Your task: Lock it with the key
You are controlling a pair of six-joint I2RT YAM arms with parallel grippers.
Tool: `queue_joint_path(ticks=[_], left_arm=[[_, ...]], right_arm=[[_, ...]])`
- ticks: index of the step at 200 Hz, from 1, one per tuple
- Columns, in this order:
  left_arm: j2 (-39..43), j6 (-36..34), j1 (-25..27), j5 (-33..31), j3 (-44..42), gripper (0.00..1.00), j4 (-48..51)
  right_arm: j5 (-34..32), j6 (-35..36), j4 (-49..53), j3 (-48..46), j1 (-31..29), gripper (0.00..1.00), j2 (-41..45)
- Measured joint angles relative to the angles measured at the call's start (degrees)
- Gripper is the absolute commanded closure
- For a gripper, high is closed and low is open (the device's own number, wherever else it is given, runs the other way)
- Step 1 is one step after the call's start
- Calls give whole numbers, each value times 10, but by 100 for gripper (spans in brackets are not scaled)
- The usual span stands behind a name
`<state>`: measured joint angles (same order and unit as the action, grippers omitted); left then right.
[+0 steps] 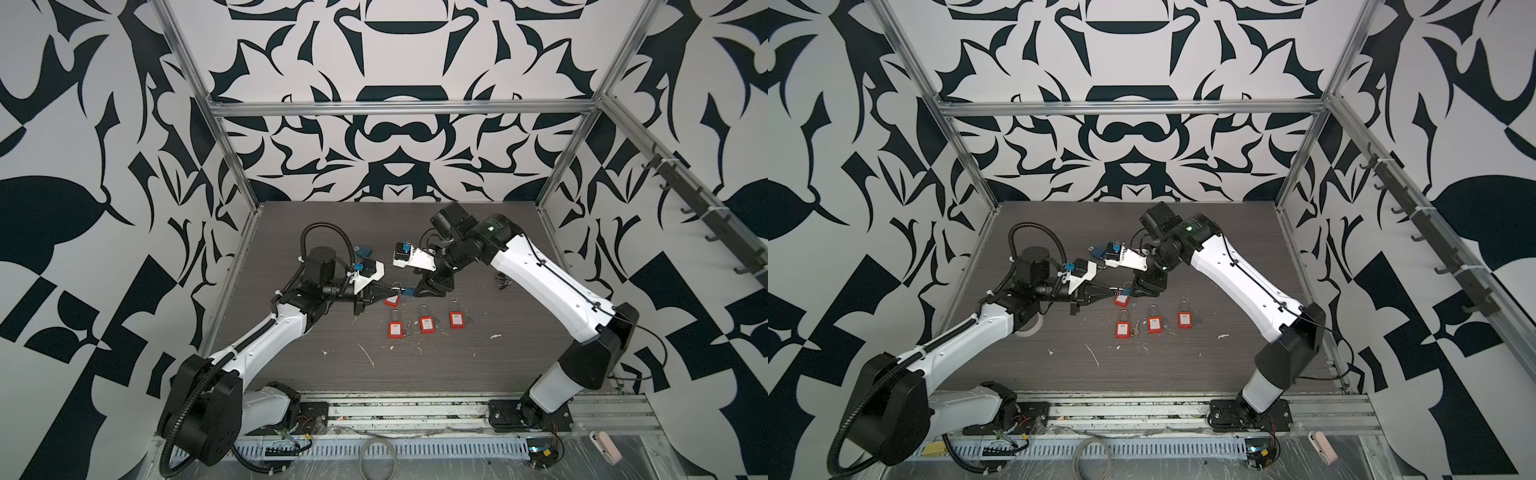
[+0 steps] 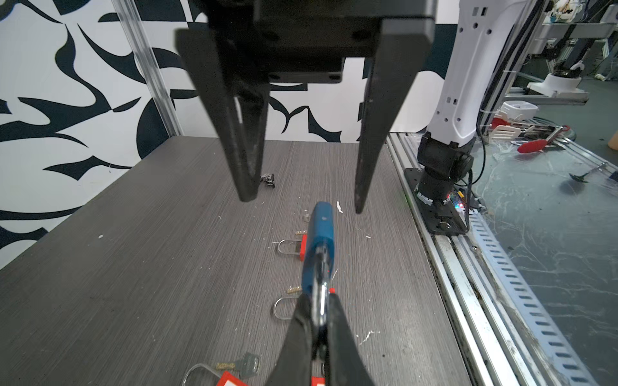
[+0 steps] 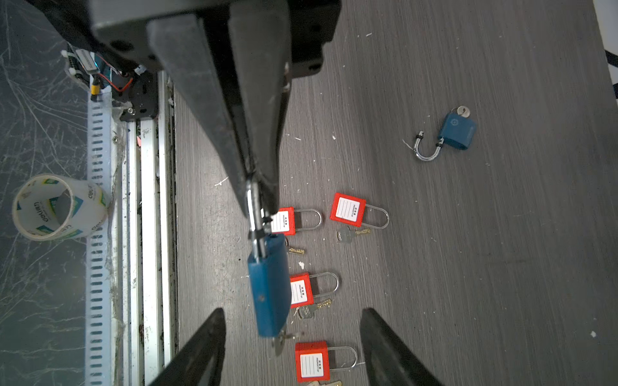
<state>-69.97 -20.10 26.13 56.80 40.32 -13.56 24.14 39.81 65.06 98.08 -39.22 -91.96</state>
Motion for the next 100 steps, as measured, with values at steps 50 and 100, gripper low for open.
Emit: queue_joint_path(ticks=[50,100], left_arm=[[4,38,14,0,-15,100,-45],[4,62,25,-4,-16,100,-80]], right_arm=[[16,5,-23,-50,0,47,25],[34,0,-46,-61,0,68,25]])
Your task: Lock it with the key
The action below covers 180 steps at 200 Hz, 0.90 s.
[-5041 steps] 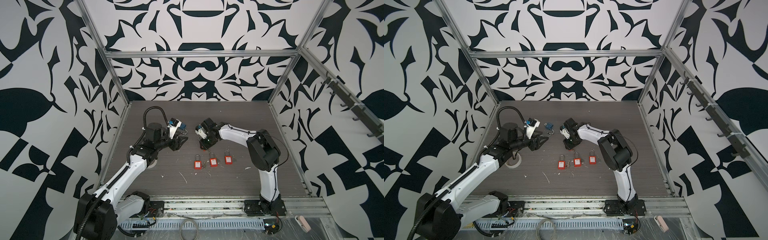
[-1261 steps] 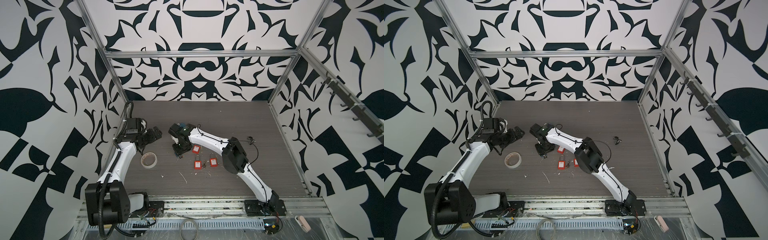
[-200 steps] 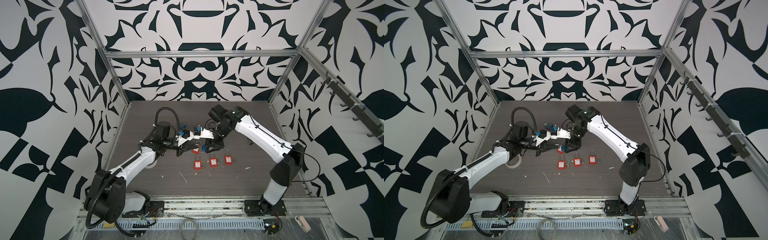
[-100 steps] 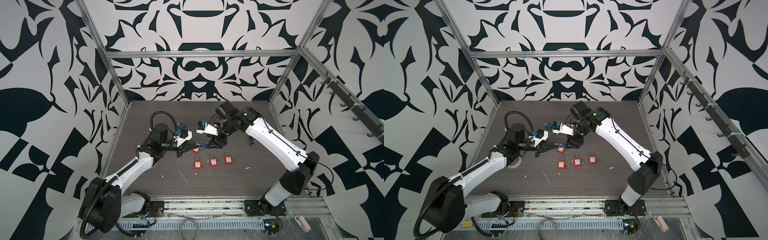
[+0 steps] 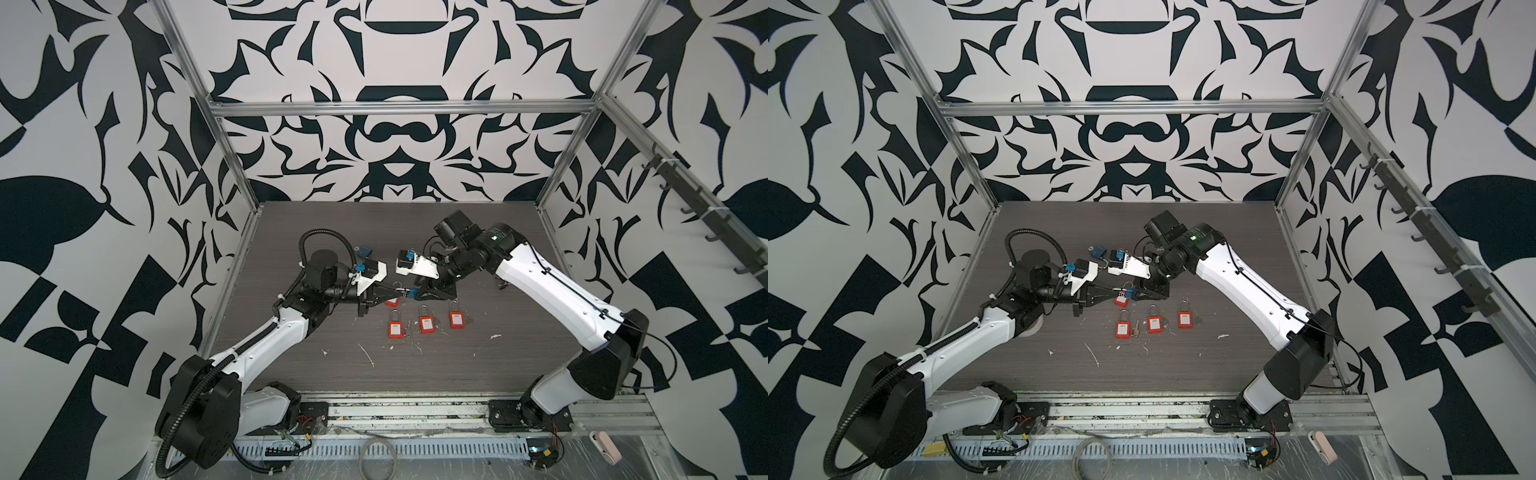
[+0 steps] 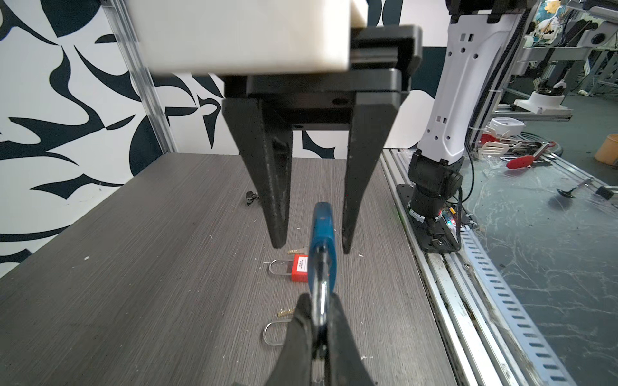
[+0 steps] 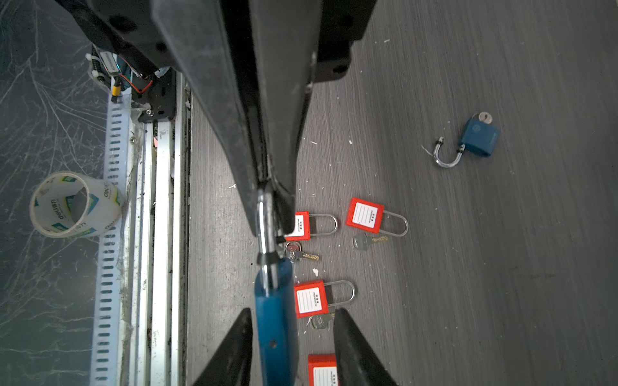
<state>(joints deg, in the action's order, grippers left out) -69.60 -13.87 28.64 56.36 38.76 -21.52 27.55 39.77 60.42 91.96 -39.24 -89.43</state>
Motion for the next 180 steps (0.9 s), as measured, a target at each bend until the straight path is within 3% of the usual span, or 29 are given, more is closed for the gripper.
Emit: queue_joint_path(ticks=[28,49,180], left_arm=[[0,7,3,-12,0,100,-5],[0,9,4,-14,-2,100,-5],[0,3,59,-75,-8,100,-23]], right_arm=[[14,3,-6,-8,0,84,0],[18,13,-2,-10,0,90,0],[38,22,38,-16,11,96,10]])
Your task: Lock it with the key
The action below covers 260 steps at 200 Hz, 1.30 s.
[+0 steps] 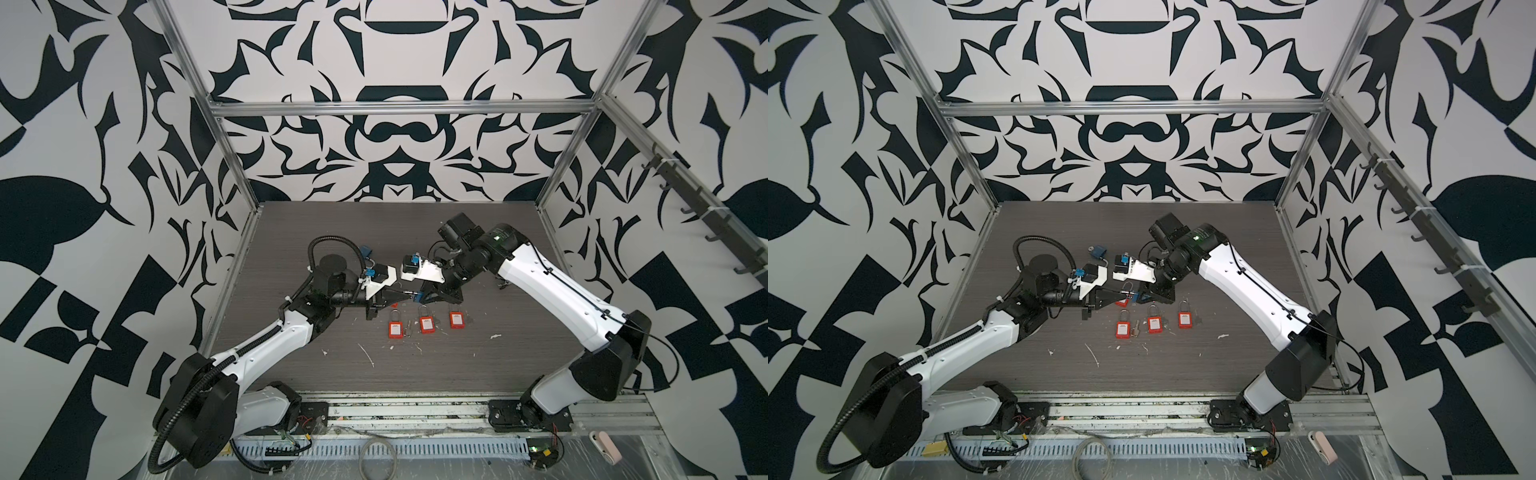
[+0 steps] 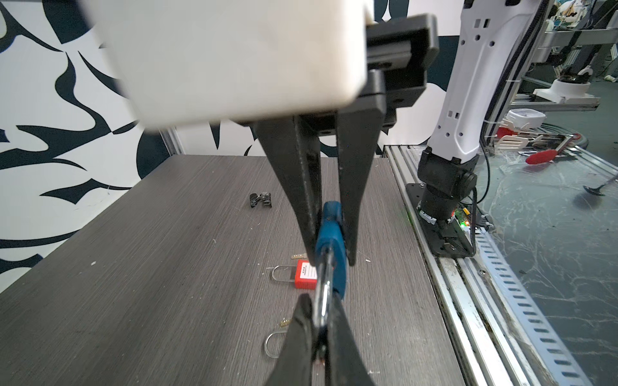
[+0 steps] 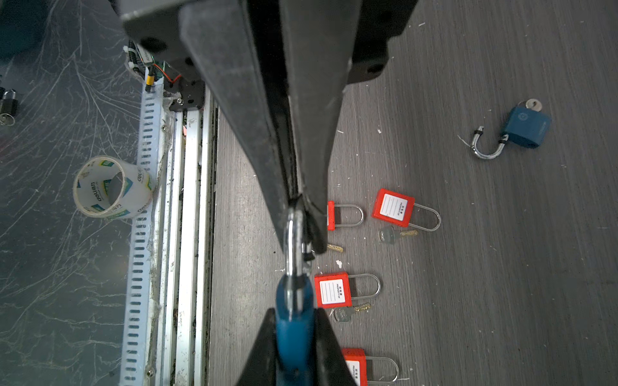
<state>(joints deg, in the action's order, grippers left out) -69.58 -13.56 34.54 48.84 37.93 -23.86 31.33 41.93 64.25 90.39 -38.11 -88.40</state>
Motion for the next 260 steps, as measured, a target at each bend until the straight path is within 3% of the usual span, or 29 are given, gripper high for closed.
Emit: queue_joint_path(ticks=[113,260], left_arm=[[-21,56,1,-8,-10,100,-38],[-52,45,25,-41,-10,100,-77]], right_arm=[[-71,3,-68,-46,-22,98,29],[-65,-56,-81,-58,-16,100,29]])
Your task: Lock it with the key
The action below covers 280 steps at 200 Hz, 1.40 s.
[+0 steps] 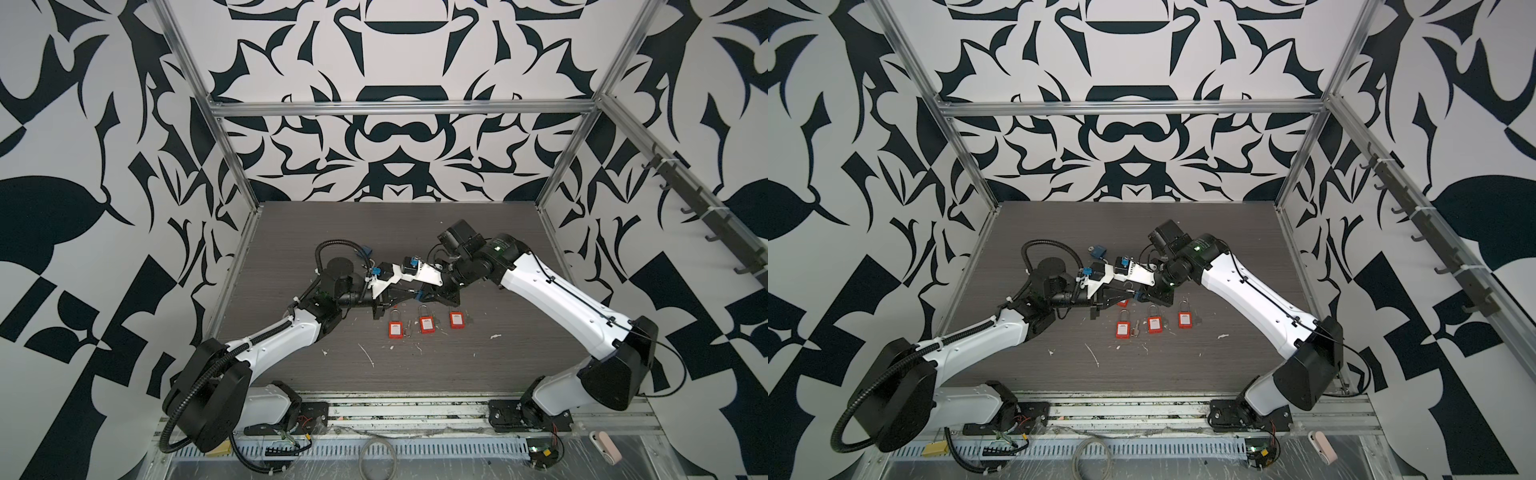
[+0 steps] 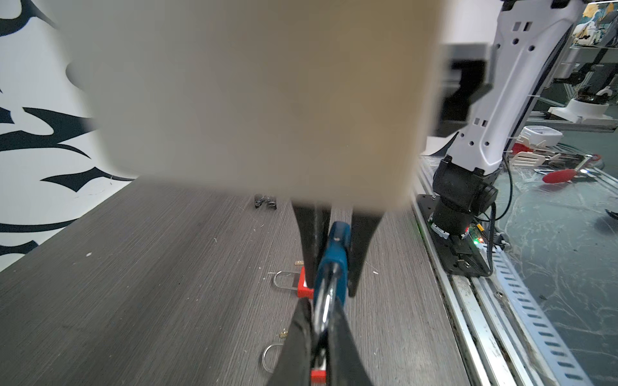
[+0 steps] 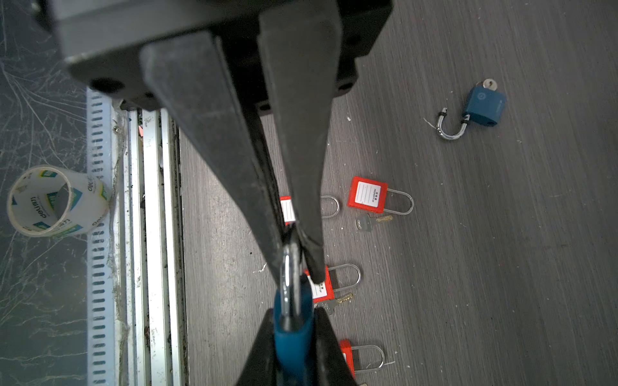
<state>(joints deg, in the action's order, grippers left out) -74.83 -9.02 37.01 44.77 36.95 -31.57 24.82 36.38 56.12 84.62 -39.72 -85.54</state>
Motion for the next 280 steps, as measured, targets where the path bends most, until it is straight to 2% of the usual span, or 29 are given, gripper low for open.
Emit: queue_joint_path(ticks=[53,70,85,111,143,176,280], left_arm=[[-7,-1,1,-10,0,100,-13],[4,-17,-4,-5,7,100,21],[16,-34,-15,16,22,100,66],[36,-69,-34,49,59,100,152],[41,-109,-49,71,101,100,239],[40,-127,-50,80,114,100,280],[40,-157,-50,83,132,100,334]], right_arm=[[-9,0,-10,-9,3,100,1],[-5,2,-21,-21,2,81,10],[-8,-1,-43,-36,-2,69,25],[-7,-5,-92,-48,-9,61,52],[-9,-7,-92,-62,-9,61,97],[-6,-9,-78,-67,8,63,121],[24,11,-22,-68,37,81,90]])
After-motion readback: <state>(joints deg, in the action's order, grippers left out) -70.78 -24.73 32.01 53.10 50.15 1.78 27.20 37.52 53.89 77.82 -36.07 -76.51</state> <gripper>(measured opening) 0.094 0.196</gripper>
